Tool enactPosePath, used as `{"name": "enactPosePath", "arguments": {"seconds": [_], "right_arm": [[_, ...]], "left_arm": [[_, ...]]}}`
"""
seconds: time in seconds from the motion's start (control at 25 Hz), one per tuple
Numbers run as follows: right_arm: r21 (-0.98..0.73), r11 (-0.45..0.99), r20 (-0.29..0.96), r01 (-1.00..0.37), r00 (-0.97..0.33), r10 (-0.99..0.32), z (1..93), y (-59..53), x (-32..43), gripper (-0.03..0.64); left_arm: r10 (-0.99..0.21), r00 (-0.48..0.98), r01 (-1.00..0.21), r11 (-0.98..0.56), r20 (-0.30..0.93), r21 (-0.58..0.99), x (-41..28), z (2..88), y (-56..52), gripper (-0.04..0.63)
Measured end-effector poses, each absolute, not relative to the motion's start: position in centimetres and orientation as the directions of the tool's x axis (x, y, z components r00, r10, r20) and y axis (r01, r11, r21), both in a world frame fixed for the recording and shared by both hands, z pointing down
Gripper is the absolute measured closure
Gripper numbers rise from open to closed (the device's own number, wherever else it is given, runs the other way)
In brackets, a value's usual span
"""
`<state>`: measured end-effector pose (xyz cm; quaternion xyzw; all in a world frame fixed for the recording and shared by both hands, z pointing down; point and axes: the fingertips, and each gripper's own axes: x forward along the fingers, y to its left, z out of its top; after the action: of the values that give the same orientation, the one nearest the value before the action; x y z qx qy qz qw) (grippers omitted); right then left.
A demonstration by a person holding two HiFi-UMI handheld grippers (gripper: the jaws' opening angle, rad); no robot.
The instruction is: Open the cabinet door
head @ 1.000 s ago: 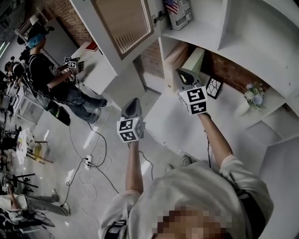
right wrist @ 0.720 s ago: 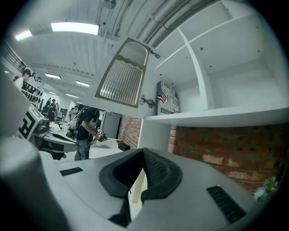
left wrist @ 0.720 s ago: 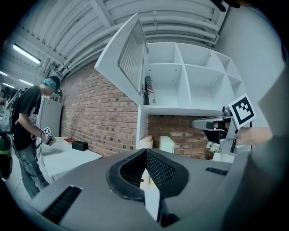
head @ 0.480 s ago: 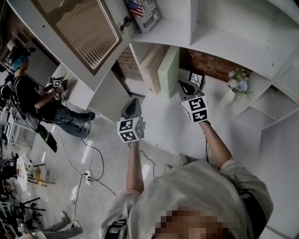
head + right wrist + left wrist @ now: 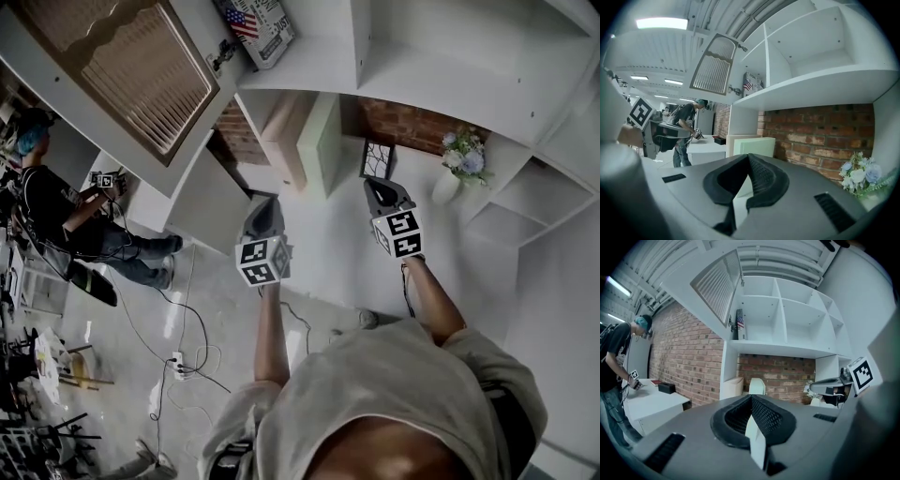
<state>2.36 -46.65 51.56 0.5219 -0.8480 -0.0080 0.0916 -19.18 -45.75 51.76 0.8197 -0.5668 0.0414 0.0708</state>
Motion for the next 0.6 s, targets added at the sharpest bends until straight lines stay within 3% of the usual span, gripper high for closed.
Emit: {"name": "enactPosePath", "arguments": {"seconds": [0.6], "right_arm": [[0.096,0.439,0.147,-0.893,-0.424,-0.894,51.9,-46.3,3.6,0.603]], "left_arm": [[-0.919,0.354,-0.935,-0.346,0.174,0.078,-18.5,53.1,-45.5,0.569]]}}
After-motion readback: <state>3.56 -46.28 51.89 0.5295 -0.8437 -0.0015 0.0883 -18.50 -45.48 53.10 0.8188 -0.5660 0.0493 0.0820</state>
